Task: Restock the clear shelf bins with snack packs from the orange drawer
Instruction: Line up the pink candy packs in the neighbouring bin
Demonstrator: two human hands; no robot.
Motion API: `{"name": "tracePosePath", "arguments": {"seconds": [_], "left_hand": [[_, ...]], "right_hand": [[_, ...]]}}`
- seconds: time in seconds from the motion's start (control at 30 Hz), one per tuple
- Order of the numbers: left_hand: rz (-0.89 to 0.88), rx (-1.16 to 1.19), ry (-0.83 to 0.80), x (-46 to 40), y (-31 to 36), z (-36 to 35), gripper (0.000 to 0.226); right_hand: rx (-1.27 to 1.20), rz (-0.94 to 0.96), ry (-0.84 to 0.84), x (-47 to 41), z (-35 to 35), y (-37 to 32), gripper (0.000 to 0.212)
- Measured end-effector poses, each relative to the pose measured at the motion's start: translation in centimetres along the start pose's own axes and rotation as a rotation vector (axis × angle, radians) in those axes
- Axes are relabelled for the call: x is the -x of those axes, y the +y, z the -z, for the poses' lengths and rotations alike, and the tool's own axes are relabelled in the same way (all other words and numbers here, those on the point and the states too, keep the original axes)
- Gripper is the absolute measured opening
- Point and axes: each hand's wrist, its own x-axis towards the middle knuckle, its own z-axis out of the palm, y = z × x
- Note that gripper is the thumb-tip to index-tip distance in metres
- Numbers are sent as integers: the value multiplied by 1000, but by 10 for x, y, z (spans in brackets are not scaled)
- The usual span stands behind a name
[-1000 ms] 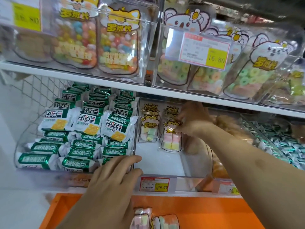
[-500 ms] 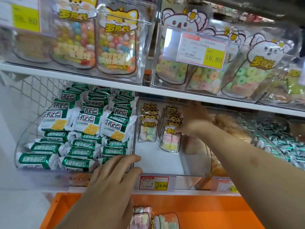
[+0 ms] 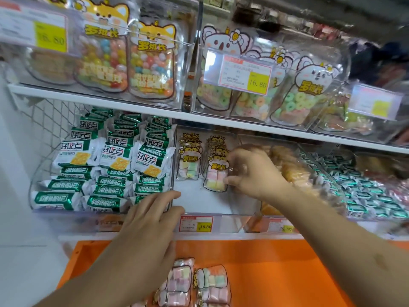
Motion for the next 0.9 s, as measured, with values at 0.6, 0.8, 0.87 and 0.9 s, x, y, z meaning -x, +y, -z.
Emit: {"name": "tracePosePath", "arguments": {"seconds": [0.6,0.8,0.87,0.9], "left_hand": [[370,306,-457,103,-8,-96,41],[519,248,-630,133,-33,-185,50],[526,210,-711,141,-39,-212,63],[538,196,-752,143,-41,-224,74]], "right_hand": [[-207,-142,-616,224,-146,-7,30],[-143,-283,-866,246,-220,25,81],[-90,-271,-955,256,-241,29,107],[-77,-283,-974,260,-249,29,117]]}}
